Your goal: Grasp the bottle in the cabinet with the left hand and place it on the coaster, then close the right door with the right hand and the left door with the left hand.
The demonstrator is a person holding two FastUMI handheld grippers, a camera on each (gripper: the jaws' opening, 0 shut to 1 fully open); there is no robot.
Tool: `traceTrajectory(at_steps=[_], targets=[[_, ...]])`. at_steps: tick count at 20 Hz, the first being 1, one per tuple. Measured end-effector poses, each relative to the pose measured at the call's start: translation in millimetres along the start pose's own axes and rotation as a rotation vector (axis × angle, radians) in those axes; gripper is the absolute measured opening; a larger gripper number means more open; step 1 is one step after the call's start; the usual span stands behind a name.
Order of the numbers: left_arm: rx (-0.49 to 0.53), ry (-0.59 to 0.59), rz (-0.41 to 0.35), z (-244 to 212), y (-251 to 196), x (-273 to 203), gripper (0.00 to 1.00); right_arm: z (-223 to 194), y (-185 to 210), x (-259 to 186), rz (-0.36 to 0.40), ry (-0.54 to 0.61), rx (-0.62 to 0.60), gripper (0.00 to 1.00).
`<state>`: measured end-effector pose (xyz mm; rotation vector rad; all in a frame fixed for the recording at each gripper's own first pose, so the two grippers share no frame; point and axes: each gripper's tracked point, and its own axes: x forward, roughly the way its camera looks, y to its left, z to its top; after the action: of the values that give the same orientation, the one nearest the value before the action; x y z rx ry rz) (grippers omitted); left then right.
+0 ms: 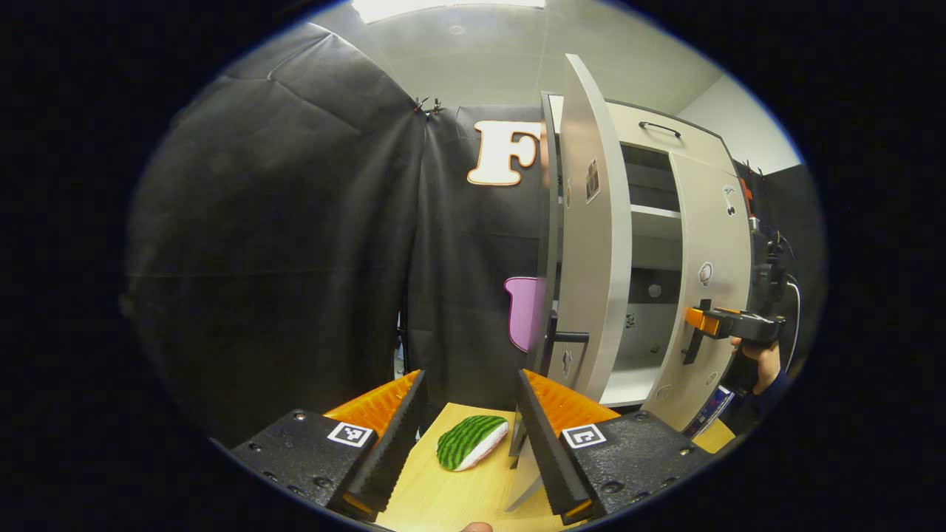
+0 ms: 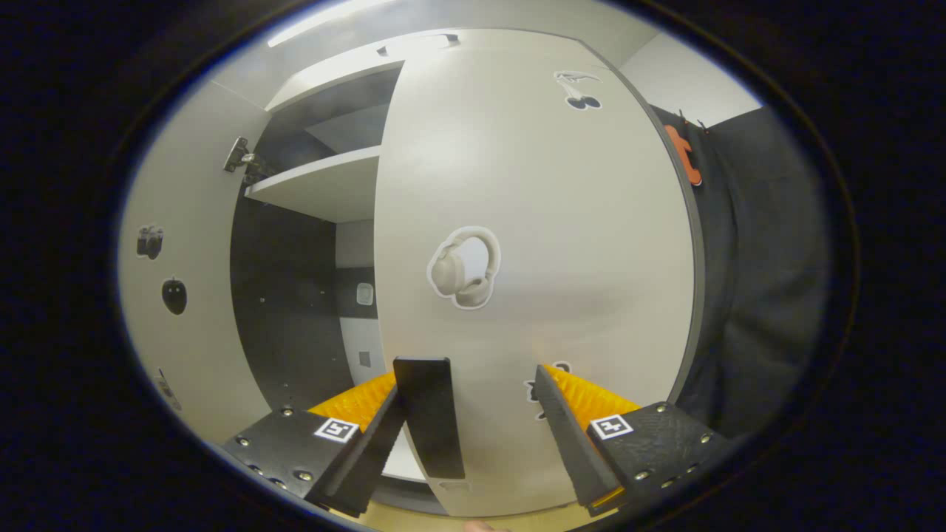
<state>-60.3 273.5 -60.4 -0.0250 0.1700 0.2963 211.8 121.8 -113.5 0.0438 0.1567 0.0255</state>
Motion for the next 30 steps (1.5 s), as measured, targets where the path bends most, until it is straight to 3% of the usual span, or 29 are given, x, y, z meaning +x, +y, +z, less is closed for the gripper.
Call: traceTrajectory(at_steps=[2, 3, 4, 5, 7, 8, 10, 14, 18, 20, 21, 22, 23, 30], targets=[[0.0, -0.002, -0.002, 0, 1, 0, 0.72, 0, 0, 2, -0.009, -0.003, -0.003, 0.98], [0.003, -0.001, -0.004, 1, 1, 0, 0.78, 0, 0, 2, -0.013, -0.005, -0.003, 0.98], [0.007, -0.001, -0.007, 0, -1, 2, 0.78, 0, 0, 4, -0.016, -0.007, -0.003, 0.98], [0.01, -0.001, -0.011, 1, -2, 4, 0.72, 0, 0, 5, -0.021, -0.008, -0.005, 0.98], [0.012, -0.002, -0.023, 1, -3, 6, 0.72, 0, 0, 3, -0.026, -0.008, -0.008, 0.98], [0.011, -0.004, -0.03, 2, -4, 8, 0.78, 1, 0, 5, -0.025, -0.012, -0.007, 0.98], [0.007, -0.011, -0.05, 4, -5, 11, 0.78, 1, -1, 5, -0.024, -0.014, -0.009, 0.98], [-0.01, -0.027, -0.14, 12, -24, 20, 0.78, 0, 0, 5, -0.021, -0.021, -0.024, 0.98], [-0.004, -0.045, -0.277, 19, -45, 32, 0.78, 3, 0, -8, 0.044, -0.037, 0.016, 0.98], [0.016, -0.036, -0.309, 18, -51, 40, 0.72, 7, -1, -23, 0.06, -0.064, 0.02, 0.98], [0.027, -0.04, -0.324, 20, -53, 31, 0.77, 9, -6, -31, 0.04, -0.079, -0.002, 0.98], [0.036, -0.033, -0.337, 20, -56, 29, 0.71, 12, -11, -41, 0.027, -0.1, -0.022, 0.97], [0.038, -0.027, -0.351, 17, -60, 28, 0.76, 16, -13, -48, 0.026, -0.119, -0.028, 0.98], [0.021, -0.019, -0.501, 12, -127, 28, 0.76, 27, -54, -79, -0.026, -0.135, -0.011, 0.98]])
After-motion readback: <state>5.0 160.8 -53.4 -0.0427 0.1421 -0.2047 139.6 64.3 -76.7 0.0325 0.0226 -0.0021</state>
